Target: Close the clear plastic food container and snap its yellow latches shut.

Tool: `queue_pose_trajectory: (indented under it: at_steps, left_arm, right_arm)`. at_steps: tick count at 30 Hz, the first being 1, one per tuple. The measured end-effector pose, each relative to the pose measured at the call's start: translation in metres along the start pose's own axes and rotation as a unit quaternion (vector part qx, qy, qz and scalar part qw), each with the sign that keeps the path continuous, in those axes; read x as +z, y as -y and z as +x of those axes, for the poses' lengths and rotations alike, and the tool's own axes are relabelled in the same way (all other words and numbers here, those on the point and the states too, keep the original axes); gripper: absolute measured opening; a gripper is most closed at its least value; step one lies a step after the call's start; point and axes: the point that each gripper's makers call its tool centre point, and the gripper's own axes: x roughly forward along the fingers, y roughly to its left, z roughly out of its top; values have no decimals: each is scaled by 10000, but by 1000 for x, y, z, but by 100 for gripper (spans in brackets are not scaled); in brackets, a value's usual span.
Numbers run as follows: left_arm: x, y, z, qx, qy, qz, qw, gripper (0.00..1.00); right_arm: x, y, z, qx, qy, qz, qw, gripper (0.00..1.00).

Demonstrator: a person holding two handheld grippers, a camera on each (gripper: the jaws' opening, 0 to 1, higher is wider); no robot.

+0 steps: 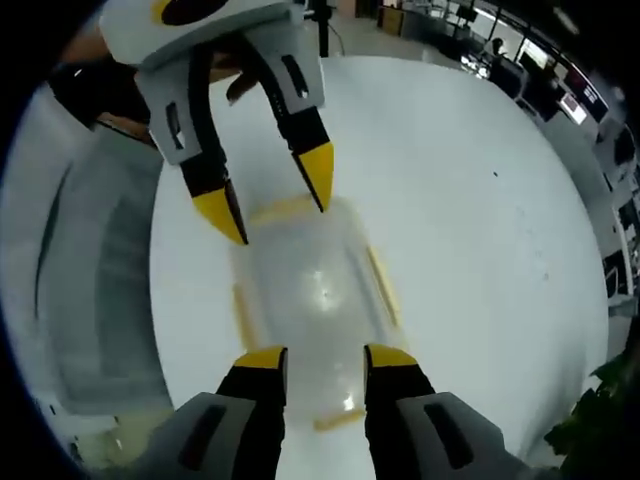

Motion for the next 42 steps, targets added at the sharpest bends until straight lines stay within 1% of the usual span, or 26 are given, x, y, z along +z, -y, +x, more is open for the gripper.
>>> queue_pose_trajectory:
  at_steps: [4,7,11,13,18,20,22,29,36,39,42]
  left_arm:
    - [11,4,6,-52,63,17,10000,33]
    - [16,4,10,-61,59,29,10000,33]
    - [25,5,11,-78,157,12,9998,33]
    - [26,6,11,-79,186,2,9998,33]
    - [26,6,11,-61,197,-95,9997,34]
    - [26,5,13,-58,243,-264,9993,35]
    - [27,6,14,-72,263,-348,9990,36]
    - [30,12,20,-97,282,-380,9988,39]
    - [26,22,25,-142,234,-376,9989,45]
    - [23,25,28,-109,192,-296,9993,47]
    - [23,26,28,-87,216,-337,9992,49]
  right_arm:
    - [5,-2,2,45,46,-54,10000,28]
    - [9,-3,3,53,96,-76,9999,28]
    - [13,-3,3,73,167,-114,9998,28]
    - [13,-2,3,49,169,-97,9998,28]
    - [12,1,4,38,208,-64,9998,28]
    - [13,1,5,44,208,-55,9998,28]
    - [14,2,6,61,228,-37,9997,28]
    - [17,4,7,62,253,-51,9996,29]
    - [19,8,7,46,286,-45,9996,30]
    - [19,9,7,46,287,-67,9996,31]
    - [21,9,7,58,299,-74,9995,32]
